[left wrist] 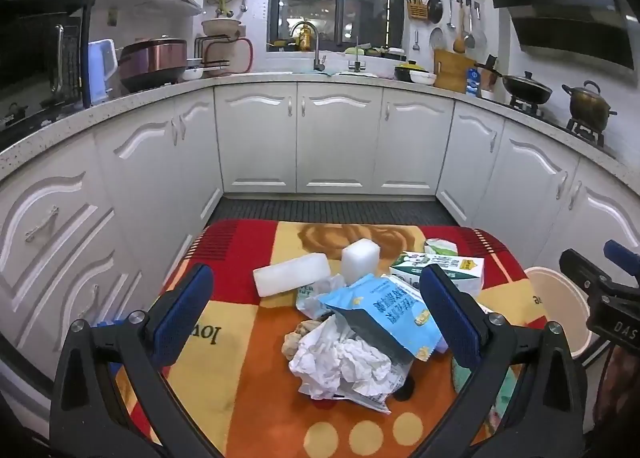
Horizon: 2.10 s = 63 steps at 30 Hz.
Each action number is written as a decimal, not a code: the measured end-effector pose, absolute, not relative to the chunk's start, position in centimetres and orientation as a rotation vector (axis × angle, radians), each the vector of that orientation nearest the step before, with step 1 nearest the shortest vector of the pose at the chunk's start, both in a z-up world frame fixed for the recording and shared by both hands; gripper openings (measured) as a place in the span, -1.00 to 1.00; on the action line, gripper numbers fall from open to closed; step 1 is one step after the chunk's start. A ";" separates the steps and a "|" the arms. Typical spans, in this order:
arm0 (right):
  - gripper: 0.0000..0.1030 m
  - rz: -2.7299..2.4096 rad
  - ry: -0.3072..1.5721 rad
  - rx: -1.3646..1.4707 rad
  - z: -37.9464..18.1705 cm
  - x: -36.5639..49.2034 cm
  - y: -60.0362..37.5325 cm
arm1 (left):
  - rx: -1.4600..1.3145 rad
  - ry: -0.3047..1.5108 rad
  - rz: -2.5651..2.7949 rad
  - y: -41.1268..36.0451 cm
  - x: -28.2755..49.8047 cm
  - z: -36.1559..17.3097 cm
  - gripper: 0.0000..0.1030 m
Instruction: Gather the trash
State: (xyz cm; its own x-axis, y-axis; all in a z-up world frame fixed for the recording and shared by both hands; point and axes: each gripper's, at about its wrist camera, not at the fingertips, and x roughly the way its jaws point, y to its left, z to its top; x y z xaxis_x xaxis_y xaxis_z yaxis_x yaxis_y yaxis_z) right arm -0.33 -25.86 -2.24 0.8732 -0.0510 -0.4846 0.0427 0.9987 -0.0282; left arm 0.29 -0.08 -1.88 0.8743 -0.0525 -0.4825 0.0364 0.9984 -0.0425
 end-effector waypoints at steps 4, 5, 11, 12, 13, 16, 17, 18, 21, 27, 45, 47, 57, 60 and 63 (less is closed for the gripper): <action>1.00 -0.043 0.514 -0.023 -2.4 -0.2 -25.6 | -0.051 0.531 -0.040 0.8 0.7 -1.8 0.99; 1.00 -0.042 0.515 -0.026 -2.4 -0.2 -25.6 | -0.052 0.534 -0.040 0.8 0.7 -1.9 0.99; 1.00 -0.044 0.500 -0.031 -2.0 -0.3 -25.6 | -0.055 0.528 -0.030 1.1 0.7 -1.9 0.99; 1.00 -0.044 0.498 -0.030 -1.9 -0.3 -25.6 | -0.055 0.528 -0.026 1.2 0.7 -2.0 0.99; 1.00 -0.047 0.494 -0.030 -1.9 -0.4 -25.6 | -0.053 0.528 -0.022 1.2 0.7 -2.0 0.99; 1.00 -0.047 0.494 -0.026 -2.1 -0.5 -25.7 | -0.054 0.531 -0.020 1.4 0.7 -2.2 0.99; 1.00 -0.044 0.498 -0.026 -2.1 -0.5 -25.7 | -0.056 0.534 -0.019 1.2 0.9 -1.9 0.99; 1.00 -0.043 0.503 -0.025 -2.1 -0.5 -25.7 | -0.057 0.537 -0.020 0.8 1.1 -1.7 0.99; 1.00 -0.047 0.506 -0.028 -2.1 -0.5 -25.8 | -0.061 0.536 -0.018 0.8 1.1 -1.6 0.99; 1.00 -0.047 0.502 -0.017 -2.2 -0.5 -26.0 | -0.053 0.536 -0.025 0.7 1.1 -1.8 0.99; 1.00 -0.033 0.536 -0.022 -3.2 0.1 -25.8 | -0.051 0.549 -0.024 0.6 1.1 -2.0 0.99; 1.00 -0.031 0.538 -0.021 -3.3 0.2 -25.8 | -0.055 0.554 -0.026 0.6 1.3 -2.2 0.99; 1.00 -0.025 0.556 -0.020 -3.7 0.5 -25.7 | -0.070 0.573 -0.028 0.9 1.2 -2.8 0.99; 1.00 -0.027 0.559 -0.030 -3.8 0.5 -25.7 | -0.071 0.577 -0.026 1.0 1.4 -2.9 0.99; 1.00 -0.026 0.559 -0.027 -3.8 0.6 -25.6 | -0.074 0.580 -0.026 1.2 1.4 -3.0 0.99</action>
State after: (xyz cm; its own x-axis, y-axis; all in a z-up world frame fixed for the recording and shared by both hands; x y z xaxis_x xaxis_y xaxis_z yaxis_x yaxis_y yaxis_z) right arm 0.57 -25.63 -3.79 0.8477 -0.0322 -0.5295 0.0175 0.9993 -0.0329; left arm 1.44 1.17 -3.02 0.8360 -0.0455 -0.5469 0.0035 0.9970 -0.0775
